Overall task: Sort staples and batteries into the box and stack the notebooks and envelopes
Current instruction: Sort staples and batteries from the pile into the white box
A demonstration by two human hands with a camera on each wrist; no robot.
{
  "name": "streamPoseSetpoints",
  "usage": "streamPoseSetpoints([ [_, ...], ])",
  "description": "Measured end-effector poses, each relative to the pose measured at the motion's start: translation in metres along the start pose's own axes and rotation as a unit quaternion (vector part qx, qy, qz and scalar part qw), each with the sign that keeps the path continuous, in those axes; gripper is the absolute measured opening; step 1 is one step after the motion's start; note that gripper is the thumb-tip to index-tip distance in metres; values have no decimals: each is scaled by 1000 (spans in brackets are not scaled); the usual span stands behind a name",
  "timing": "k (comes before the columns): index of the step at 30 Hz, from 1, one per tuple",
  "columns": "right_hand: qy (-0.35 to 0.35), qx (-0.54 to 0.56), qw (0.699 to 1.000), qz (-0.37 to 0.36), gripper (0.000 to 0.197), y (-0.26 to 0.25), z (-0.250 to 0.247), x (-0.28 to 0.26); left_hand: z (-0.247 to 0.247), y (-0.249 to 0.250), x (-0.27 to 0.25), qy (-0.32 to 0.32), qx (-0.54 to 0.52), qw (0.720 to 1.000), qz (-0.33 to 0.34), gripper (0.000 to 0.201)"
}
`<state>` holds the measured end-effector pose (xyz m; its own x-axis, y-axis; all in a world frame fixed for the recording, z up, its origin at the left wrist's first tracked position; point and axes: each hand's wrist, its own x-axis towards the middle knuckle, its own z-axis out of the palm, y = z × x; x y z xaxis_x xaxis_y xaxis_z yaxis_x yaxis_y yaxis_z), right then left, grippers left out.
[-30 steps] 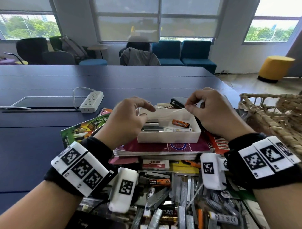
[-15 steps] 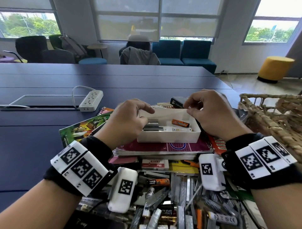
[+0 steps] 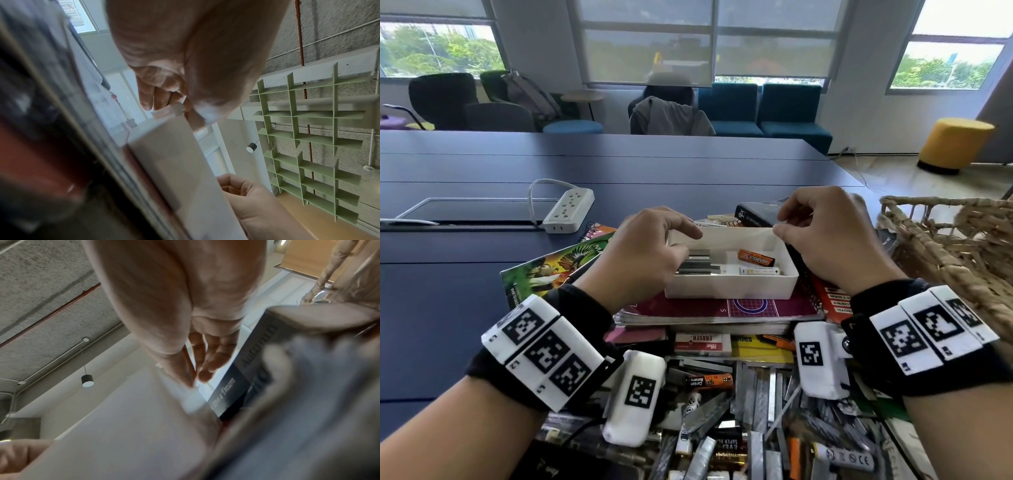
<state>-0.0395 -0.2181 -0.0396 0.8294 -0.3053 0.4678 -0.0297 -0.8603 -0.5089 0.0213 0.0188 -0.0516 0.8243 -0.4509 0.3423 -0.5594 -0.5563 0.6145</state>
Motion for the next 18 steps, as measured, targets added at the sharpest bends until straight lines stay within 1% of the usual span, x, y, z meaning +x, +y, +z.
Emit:
streamPoseSetpoints([
  [4, 11, 8, 1000, -18, 10, -1, -1, 0, 0, 1, 0, -5, 2, 1000, 1, 26],
  [18, 6, 4, 1000, -20, 10, -3, 0, 0, -1, 2, -1, -15, 6, 1000, -5, 28],
])
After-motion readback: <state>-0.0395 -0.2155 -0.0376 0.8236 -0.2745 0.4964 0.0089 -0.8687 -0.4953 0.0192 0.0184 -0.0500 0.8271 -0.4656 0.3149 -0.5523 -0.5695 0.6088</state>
